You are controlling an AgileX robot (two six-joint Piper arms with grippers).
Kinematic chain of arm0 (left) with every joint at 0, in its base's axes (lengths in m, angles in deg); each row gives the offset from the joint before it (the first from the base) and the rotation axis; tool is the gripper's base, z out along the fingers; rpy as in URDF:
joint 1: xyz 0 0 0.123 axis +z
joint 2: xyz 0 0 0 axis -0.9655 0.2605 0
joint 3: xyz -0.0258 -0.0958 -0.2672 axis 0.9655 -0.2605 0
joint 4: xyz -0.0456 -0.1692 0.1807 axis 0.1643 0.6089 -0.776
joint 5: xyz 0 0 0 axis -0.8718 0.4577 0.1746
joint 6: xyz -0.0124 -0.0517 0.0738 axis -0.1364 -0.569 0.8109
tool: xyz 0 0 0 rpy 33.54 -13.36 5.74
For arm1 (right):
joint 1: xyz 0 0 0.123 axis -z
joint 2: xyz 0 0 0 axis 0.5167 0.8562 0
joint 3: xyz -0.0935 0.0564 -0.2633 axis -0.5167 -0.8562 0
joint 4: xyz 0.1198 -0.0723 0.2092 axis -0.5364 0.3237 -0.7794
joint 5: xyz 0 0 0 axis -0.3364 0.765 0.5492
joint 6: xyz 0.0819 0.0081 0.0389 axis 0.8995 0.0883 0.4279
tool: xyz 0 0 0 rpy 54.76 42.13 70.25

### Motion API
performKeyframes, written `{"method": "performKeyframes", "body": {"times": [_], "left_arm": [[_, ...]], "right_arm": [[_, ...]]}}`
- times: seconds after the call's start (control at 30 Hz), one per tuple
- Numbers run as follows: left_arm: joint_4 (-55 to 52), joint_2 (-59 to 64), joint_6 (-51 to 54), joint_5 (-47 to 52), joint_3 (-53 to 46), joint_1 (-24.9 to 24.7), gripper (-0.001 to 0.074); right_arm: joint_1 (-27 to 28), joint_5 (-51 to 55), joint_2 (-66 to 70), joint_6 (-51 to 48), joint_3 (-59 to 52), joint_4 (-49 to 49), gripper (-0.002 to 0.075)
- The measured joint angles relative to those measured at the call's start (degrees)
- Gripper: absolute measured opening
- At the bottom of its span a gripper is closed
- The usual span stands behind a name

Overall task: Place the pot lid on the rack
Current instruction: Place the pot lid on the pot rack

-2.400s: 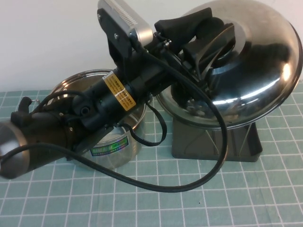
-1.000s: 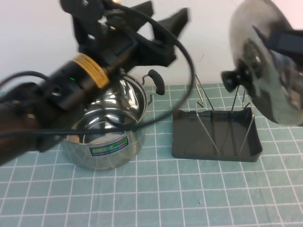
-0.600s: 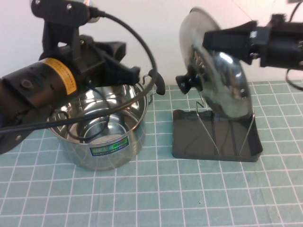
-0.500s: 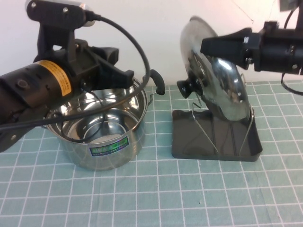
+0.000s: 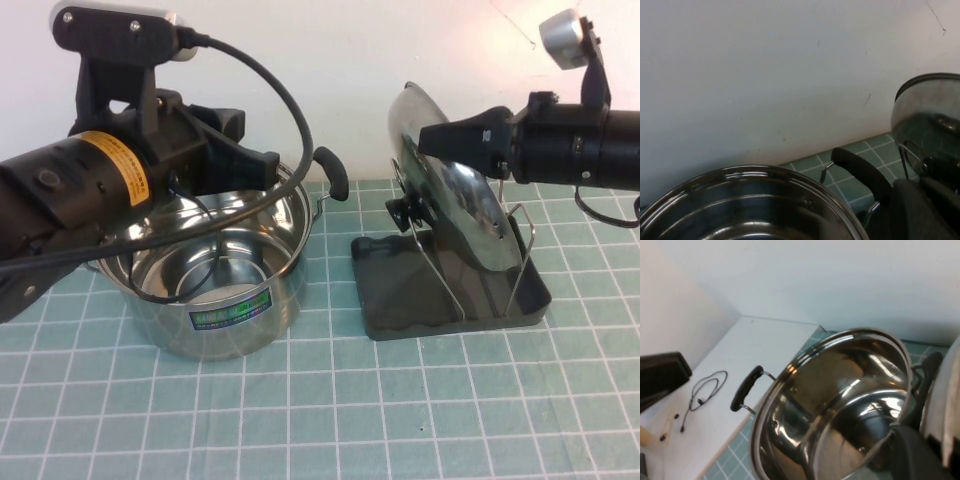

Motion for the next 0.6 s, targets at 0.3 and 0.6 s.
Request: {"method": "performKeyframes", "body": {"times": [0.3,0.6], "left_arm": [[0.00,0.00,0.00,1.99,0.00,0.00,-0.0001],[-0.10,0.00,1.17,4.39,0.00,0.00,-0.0001]], "right_arm": [[1.99,0.23,0.10,-0.38,0.25,1.72,0.0369],[8.96,6.23,0.10,-0.38,0.32,1.34,0.0538]]}}
